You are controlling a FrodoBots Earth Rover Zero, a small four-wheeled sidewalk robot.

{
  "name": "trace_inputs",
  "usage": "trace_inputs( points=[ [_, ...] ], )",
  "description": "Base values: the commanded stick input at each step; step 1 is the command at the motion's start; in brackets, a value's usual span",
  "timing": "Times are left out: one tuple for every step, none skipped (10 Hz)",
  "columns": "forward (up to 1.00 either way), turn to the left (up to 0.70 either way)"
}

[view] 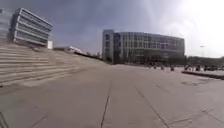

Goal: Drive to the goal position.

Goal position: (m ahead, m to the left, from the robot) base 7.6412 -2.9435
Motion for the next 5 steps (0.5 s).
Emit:
trace_inputs(
  points=[
    [1.0, -0.27],
    [1.0, -0.34],
    [1.0, -0.37],
    [1.0, -0.37],
    [1.0, -0.37]
  ],
)
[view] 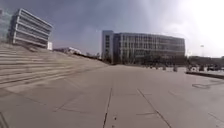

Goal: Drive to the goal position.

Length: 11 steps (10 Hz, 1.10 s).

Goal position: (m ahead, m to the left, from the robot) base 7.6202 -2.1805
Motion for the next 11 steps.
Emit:
trace_inputs(
  points=[
    [1.0, -0.37],
    [1.0, -0.37],
    [1.0, -0.37],
    [1.0, -0.37],
    [1.0, -0.37],
    [1.0, -0.37],
    [1.0, -0.37],
    [1.0, -0.36],
    [1.0, -0.15],
    [1.0, 0.0],
    [1.0, 0.0]
  ],
)
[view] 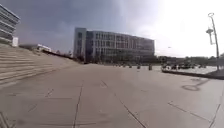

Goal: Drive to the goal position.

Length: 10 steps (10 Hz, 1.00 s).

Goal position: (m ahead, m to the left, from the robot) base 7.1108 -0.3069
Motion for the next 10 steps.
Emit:
trace_inputs(
  points=[
    [1.0, 0.0],
    [1.0, 0.0],
    [1.0, 0.0],
    [1.0, 0.0],
    [1.0, 0.0],
    [1.0, 0.0],
    [1.0, -0.35],
    [1.0, -0.15],
    [1.0, -0.14],
    [1.0, -0.21]
  ],
)
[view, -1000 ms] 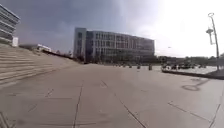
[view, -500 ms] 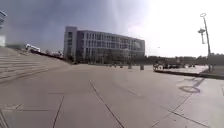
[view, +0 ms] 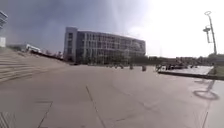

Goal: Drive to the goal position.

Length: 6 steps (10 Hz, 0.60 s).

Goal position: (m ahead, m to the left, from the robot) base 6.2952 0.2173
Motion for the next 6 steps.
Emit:
trace_inputs(
  points=[
    [1.0, -0.34],
    [1.0, -0.37],
    [1.0, -0.31],
    [1.0, -0.09],
    [1.0, -0.05],
    [1.0, -0.02]
  ],
)
